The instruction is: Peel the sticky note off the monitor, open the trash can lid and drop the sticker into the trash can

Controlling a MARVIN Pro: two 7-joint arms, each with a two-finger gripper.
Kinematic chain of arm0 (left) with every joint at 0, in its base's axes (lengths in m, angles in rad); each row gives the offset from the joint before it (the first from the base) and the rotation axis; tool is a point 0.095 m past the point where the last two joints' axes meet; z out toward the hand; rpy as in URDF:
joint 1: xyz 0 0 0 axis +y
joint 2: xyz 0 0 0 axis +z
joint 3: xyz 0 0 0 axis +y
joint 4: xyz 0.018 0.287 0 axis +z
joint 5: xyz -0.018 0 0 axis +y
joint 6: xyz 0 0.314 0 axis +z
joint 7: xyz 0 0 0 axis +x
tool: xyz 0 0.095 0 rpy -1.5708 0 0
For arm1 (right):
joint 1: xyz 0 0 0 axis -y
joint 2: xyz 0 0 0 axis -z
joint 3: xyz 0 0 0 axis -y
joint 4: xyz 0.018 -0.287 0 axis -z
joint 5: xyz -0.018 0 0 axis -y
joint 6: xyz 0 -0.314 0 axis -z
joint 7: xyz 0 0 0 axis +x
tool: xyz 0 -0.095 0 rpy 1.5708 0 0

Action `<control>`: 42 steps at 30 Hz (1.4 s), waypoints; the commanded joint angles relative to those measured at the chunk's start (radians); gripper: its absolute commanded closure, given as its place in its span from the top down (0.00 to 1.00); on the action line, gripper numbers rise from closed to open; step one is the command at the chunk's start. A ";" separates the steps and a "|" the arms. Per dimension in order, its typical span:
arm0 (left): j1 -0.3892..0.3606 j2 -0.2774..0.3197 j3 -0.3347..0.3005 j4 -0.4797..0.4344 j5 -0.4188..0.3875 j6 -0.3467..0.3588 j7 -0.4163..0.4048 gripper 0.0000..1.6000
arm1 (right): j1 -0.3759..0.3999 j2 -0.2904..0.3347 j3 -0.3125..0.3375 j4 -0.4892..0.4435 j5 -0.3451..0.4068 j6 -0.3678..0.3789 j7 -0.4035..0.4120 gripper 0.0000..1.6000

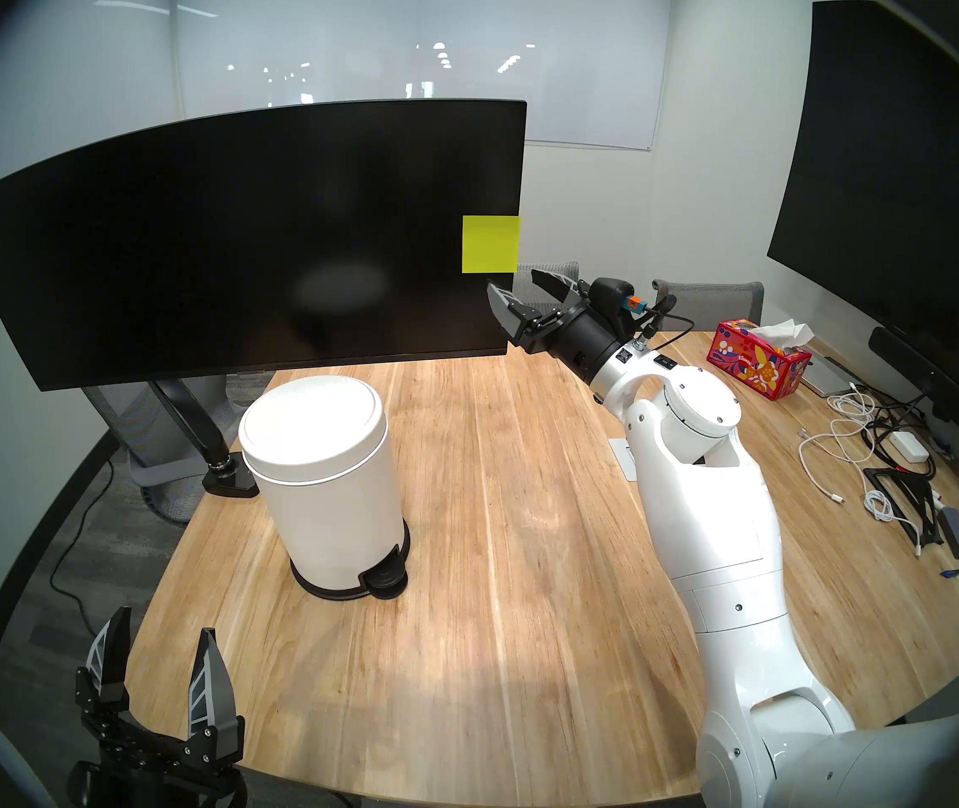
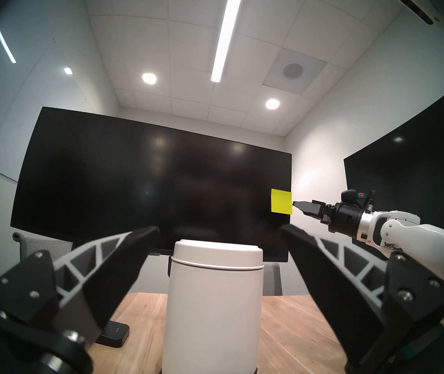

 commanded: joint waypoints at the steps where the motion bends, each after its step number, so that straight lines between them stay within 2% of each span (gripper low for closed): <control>1: 0.015 0.005 -0.009 -0.016 -0.006 -0.003 -0.054 1.00 | 0.073 -0.025 -0.017 0.009 -0.004 -0.005 -0.008 1.00; 11: 0.017 0.003 -0.021 -0.012 -0.027 -0.003 -0.067 1.00 | 0.079 -0.028 -0.033 0.026 -0.004 -0.015 -0.016 1.00; 27: 0.021 0.000 -0.019 -0.013 -0.039 -0.003 -0.085 1.00 | 0.058 -0.006 -0.001 -0.002 0.008 -0.009 -0.018 1.00; 42: 0.035 -0.001 -0.032 -0.021 -0.051 -0.003 -0.088 1.00 | 0.105 -0.033 -0.020 0.058 -0.001 -0.009 -0.026 1.00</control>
